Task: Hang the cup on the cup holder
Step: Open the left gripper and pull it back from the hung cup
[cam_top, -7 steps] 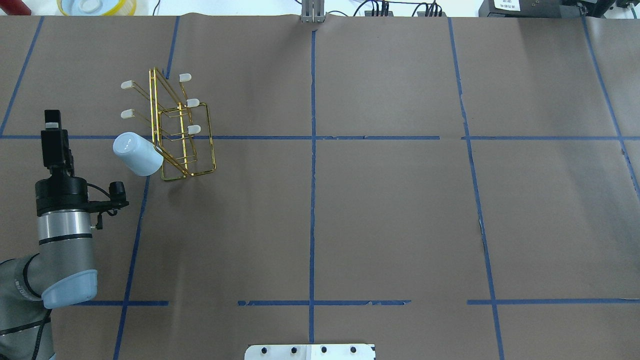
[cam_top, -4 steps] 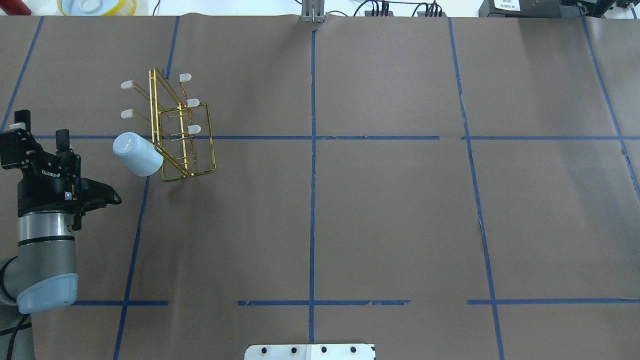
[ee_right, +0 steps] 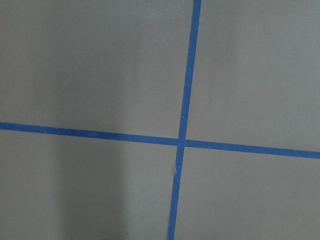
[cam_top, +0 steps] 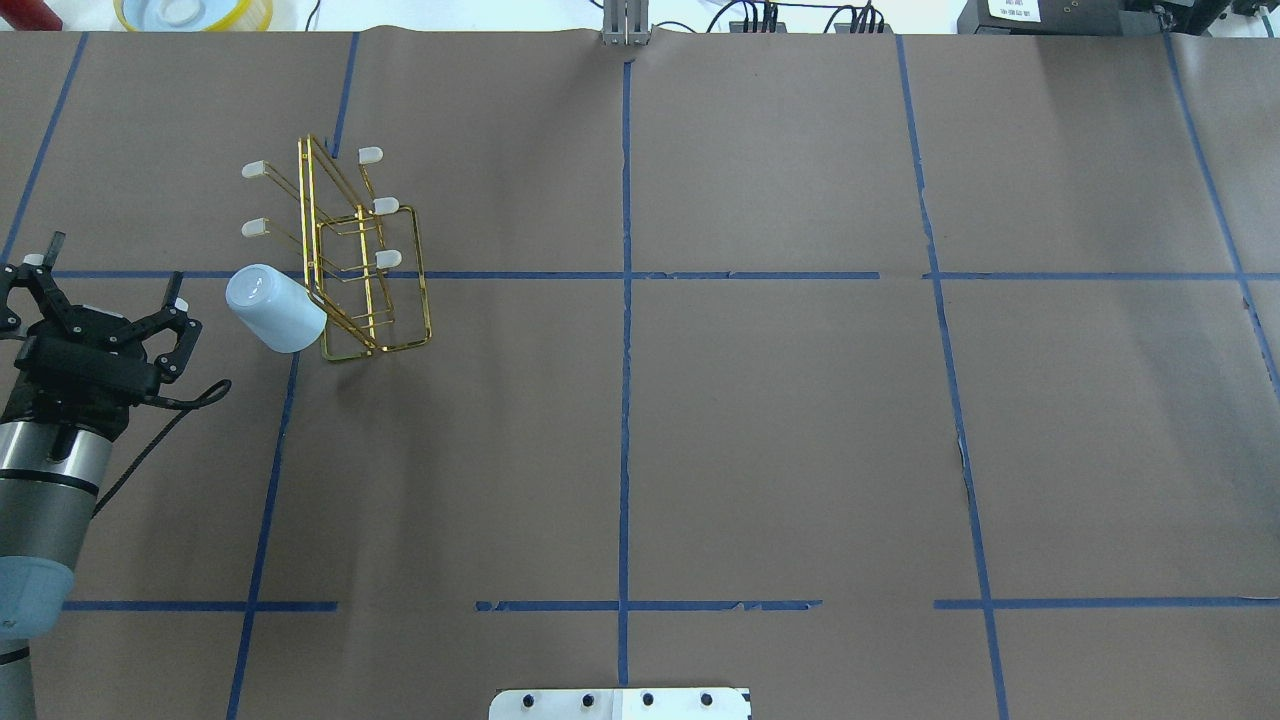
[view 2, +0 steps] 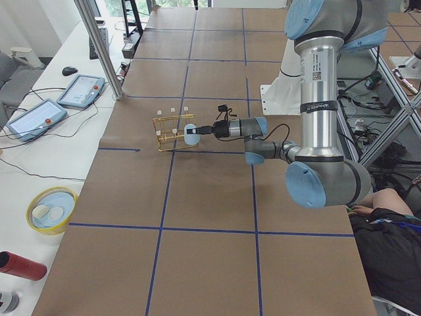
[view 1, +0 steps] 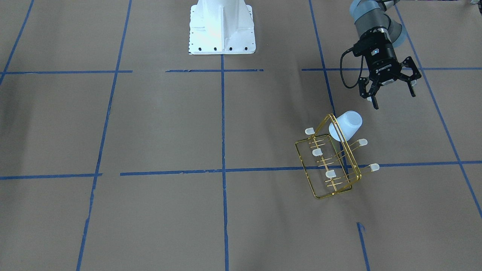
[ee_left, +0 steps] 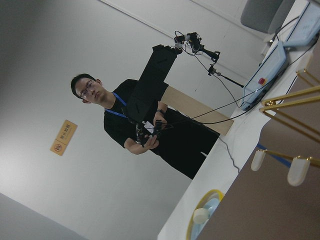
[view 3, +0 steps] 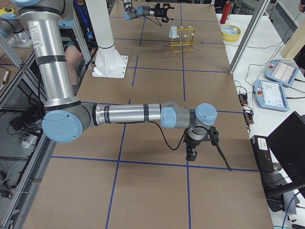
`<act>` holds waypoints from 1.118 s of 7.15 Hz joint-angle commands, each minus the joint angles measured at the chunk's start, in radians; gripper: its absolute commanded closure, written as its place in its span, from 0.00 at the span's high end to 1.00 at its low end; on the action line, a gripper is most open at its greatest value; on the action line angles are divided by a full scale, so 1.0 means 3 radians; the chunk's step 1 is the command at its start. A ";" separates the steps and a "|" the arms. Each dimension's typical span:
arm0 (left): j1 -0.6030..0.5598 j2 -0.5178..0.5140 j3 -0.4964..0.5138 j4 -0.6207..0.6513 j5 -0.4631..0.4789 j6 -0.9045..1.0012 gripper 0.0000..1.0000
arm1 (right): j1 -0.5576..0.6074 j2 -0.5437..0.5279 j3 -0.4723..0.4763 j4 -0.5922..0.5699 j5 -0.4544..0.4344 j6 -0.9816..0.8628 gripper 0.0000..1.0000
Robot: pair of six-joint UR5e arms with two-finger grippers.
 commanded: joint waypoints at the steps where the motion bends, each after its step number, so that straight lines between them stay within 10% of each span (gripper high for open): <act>1: -0.0047 0.0053 -0.0013 -0.0879 -0.0379 -0.0187 1.00 | 0.0000 0.0000 0.0000 0.0000 0.0000 0.0005 1.00; 4: -0.0419 0.0043 -0.0074 -0.1109 -0.1297 -0.0665 1.00 | 0.0000 0.0000 0.0000 0.0000 0.0000 0.0000 1.00; 8: -0.1383 0.0100 0.0007 -0.0854 -0.3407 -0.0857 1.00 | 0.0000 0.0000 0.0000 0.0000 0.0000 0.0000 1.00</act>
